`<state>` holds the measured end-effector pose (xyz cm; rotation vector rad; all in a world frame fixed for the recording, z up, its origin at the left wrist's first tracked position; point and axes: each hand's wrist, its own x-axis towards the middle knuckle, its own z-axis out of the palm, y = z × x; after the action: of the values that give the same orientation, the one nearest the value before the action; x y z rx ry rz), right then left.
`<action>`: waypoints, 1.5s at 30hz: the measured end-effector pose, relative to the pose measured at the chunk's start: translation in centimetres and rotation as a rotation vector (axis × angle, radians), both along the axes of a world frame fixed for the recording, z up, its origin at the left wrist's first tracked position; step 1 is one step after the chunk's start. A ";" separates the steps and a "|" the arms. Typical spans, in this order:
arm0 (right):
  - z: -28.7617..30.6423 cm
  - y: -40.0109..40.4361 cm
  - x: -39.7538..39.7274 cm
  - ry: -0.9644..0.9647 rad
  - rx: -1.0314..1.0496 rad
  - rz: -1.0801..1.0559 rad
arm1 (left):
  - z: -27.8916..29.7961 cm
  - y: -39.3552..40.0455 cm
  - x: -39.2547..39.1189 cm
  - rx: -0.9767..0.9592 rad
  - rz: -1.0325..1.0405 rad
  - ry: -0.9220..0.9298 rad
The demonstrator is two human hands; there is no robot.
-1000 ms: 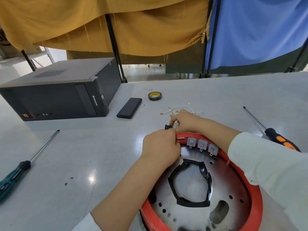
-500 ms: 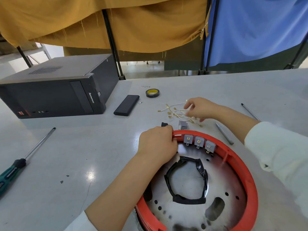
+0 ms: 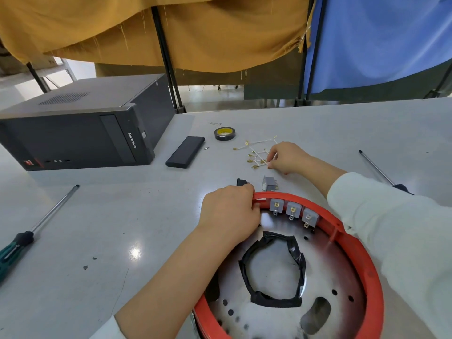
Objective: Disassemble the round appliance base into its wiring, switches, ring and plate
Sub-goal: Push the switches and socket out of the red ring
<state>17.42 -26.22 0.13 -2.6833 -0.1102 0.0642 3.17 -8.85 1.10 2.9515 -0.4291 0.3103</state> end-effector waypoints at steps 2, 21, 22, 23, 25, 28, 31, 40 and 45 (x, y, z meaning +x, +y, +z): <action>0.3 -0.3 -0.3 -0.024 -0.016 0.005 | 0.0 0.0 -0.1 0.001 -0.005 0.002; 4.8 0.9 -12.4 0.168 -0.108 0.342 | 1.1 -0.6 -0.4 0.066 0.193 0.110; 4.4 1.1 -12.8 0.110 -0.142 0.345 | 1.2 -0.7 -0.4 0.078 0.216 0.132; 4.2 1.4 -13.1 0.065 -0.157 0.350 | 1.2 -0.7 -0.5 0.089 0.227 0.158; 3.7 1.8 -13.4 0.018 -0.155 0.365 | 1.2 -0.5 -0.6 0.091 0.215 0.208; 3.5 2.1 -13.6 -0.013 -0.195 0.384 | 1.4 0.1 -0.5 0.063 0.074 0.249; 3.1 2.1 -13.6 -0.028 -0.210 0.367 | 1.8 0.2 0.2 -0.108 -0.082 0.274; 1.6 2.5 -13.5 -0.213 -0.348 0.291 | 0.4 -0.3 0.4 0.056 -0.061 0.013; 1.1 2.6 -13.0 -0.238 -0.340 0.268 | 0.7 -1.0 0.8 0.051 0.054 0.012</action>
<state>4.38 -23.60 1.21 -2.9865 -0.5804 -0.1692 3.95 -9.81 1.77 3.0168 -0.3614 0.2922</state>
